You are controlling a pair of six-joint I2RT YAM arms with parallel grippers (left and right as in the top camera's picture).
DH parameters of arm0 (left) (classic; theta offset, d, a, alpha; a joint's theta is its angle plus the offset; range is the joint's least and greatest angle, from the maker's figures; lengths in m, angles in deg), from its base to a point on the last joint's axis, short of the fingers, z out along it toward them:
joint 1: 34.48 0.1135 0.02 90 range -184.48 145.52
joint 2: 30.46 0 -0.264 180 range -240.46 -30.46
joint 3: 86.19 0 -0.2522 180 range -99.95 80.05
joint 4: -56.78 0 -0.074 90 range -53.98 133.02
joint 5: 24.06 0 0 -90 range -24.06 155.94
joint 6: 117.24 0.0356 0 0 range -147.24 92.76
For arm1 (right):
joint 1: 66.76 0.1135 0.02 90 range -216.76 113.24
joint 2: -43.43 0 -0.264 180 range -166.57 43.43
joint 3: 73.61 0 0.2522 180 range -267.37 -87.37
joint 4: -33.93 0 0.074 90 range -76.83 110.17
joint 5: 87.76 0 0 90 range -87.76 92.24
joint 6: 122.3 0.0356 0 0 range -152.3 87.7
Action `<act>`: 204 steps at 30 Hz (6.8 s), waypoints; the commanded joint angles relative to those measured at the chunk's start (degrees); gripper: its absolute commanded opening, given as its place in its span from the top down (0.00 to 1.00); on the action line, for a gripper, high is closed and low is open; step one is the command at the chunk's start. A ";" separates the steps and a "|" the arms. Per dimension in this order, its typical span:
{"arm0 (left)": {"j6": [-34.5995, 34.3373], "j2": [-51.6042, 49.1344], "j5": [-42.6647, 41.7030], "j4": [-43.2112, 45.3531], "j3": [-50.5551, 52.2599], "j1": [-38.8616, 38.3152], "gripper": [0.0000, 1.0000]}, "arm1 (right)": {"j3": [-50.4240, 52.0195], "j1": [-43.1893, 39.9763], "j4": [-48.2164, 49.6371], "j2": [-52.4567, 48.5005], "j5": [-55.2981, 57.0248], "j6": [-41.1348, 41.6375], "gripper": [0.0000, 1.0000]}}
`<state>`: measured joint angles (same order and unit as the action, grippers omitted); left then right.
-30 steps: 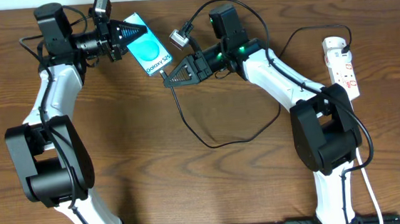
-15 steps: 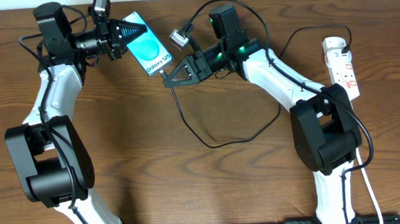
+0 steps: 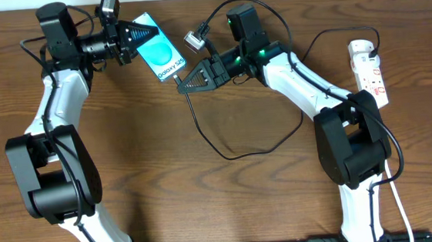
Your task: Plug charger to phone and switch on socket
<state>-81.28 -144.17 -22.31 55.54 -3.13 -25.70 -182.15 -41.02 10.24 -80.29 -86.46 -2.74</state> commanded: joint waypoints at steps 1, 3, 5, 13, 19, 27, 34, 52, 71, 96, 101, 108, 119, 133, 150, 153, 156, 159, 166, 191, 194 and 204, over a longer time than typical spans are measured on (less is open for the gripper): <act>-0.04 1.22 -1.90 0.50 -0.42 0.15 0.93 | -0.68 -0.94 0.15 -0.04 -0.63 0.20 0.99; 0.20 1.22 -1.90 0.50 -0.42 0.15 0.93 | -0.68 -0.94 0.13 -0.04 -0.63 0.26 0.99; 0.46 1.22 -1.90 0.50 -0.42 0.15 0.93 | -0.68 -0.90 0.15 -0.04 -0.63 0.68 0.99; 0.59 1.22 -1.90 0.52 -0.42 0.20 0.93 | -0.68 -0.90 0.13 -0.04 -0.63 0.66 0.99; 1.33 1.22 -1.90 0.50 -0.42 0.20 0.93 | -0.68 -0.90 0.13 -0.04 -0.63 0.66 0.99; 2.64 1.22 -1.90 0.52 -0.42 0.20 0.93 | -0.68 -0.90 0.13 -0.04 -0.63 0.66 0.99; 2.45 1.22 -1.90 0.46 -0.42 0.20 0.93 | -0.68 -1.01 0.15 -0.04 -0.63 0.63 0.99; 2.25 1.22 -1.90 0.46 -0.42 0.13 0.93 | -0.68 -1.38 0.31 -0.04 -0.59 0.63 0.99; 1.22 1.22 -1.90 0.48 -0.42 -0.94 0.93 | -0.68 -0.57 0.31 -0.04 0.07 0.61 0.99; 1.20 1.22 -1.88 0.46 -0.42 -0.94 0.93 | -0.68 -0.13 0.28 -0.04 0.55 0.61 0.99; 1.20 1.22 -1.88 0.46 -0.42 -1.11 0.92 | -0.68 -0.11 0.28 -0.04 0.72 0.63 0.99; 1.16 1.22 -1.88 0.46 -0.42 -1.27 0.93 | -0.68 0.46 0.28 -0.04 0.92 0.63 0.99; 0.79 1.22 -1.90 0.46 -0.42 -1.27 0.93 | -0.68 0.50 0.28 -0.04 1.33 0.63 0.99; 1.51 1.22 -1.92 0.46 -0.42 -3.34 0.93 | -0.68 -0.85 0.31 -0.04 1.31 0.68 0.99; 1.68 1.22 -1.90 0.48 -0.42 -4.96 0.93 | -0.68 -1.81 0.31 -0.04 1.29 0.70 0.99; 1.68 1.22 -1.90 0.48 -0.42 -4.96 0.93 | -0.68 -1.86 0.31 -0.04 1.33 0.70 0.99; 1.68 1.22 -1.90 0.48 -0.42 -4.96 0.93 | -0.68 -2.12 0.31 -0.04 1.38 0.81 0.99; 1.68 1.22 -1.90 0.48 -0.42 -4.94 0.93 | -0.68 -2.58 0.33 -0.04 2.38 1.73 0.99; 1.68 1.22 -1.88 0.48 -0.42 -4.96 0.93 | -0.68 -2.67 0.35 -0.04 2.80 1.73 0.99; 3.23 1.22 -1.88 0.48 -0.42 -4.96 0.93 | -0.68 -2.62 7.41 -0.04 5.25 9.40 0.99; 4.44 1.22 -1.90 0.48 -0.42 -4.96 0.93 | -0.68 -2.62 7.41 -0.04 5.84 9.40 0.99; 5.99 1.22 -1.90 0.48 -0.42 -4.96 0.93 | -0.68 -2.62 7.41 -0.04 6.29 9.40 0.99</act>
<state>-77.98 -144.17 -17.87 56.37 -3.19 -29.29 -181.69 -42.12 16.60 -80.29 -85.37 6.53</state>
